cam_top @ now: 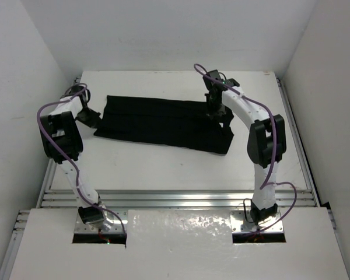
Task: Fold and stack the t-shirts
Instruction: Fold the other side of the tshirt into a rectangle
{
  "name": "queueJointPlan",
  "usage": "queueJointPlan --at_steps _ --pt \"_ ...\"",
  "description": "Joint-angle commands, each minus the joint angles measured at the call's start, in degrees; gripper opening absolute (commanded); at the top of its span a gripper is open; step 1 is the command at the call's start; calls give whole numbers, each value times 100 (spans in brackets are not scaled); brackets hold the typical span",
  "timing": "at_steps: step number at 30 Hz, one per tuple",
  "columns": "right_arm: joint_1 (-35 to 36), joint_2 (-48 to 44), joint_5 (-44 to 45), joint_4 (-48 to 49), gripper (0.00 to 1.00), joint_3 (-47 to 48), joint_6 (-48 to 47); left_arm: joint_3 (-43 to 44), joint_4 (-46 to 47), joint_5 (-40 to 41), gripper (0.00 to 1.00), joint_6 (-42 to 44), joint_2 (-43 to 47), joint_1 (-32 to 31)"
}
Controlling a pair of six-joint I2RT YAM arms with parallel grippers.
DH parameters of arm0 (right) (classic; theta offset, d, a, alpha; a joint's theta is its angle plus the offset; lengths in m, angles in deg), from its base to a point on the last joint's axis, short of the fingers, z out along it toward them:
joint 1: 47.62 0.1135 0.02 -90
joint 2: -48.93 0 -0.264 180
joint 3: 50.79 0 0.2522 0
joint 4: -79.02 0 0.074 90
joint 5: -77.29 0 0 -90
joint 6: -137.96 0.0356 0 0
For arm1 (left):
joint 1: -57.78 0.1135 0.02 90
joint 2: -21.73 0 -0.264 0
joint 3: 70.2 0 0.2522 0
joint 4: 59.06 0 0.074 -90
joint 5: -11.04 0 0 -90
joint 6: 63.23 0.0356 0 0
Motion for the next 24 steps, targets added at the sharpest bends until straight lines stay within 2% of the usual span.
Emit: queueJointPlan --at_steps 1,11,17,24 --pt "-23 -96 23 64 0 356 -155 342 -99 45 0 -73 46 -45" --pt "-182 150 -3 -217 0 1006 -235 676 -301 98 0 -143 177 -54" --pt "-269 -114 -73 -41 0 795 -278 298 -29 37 0 -187 670 -36" --pt "-401 219 -21 -94 0 1094 -428 1370 -354 -34 0 -283 -121 -36"
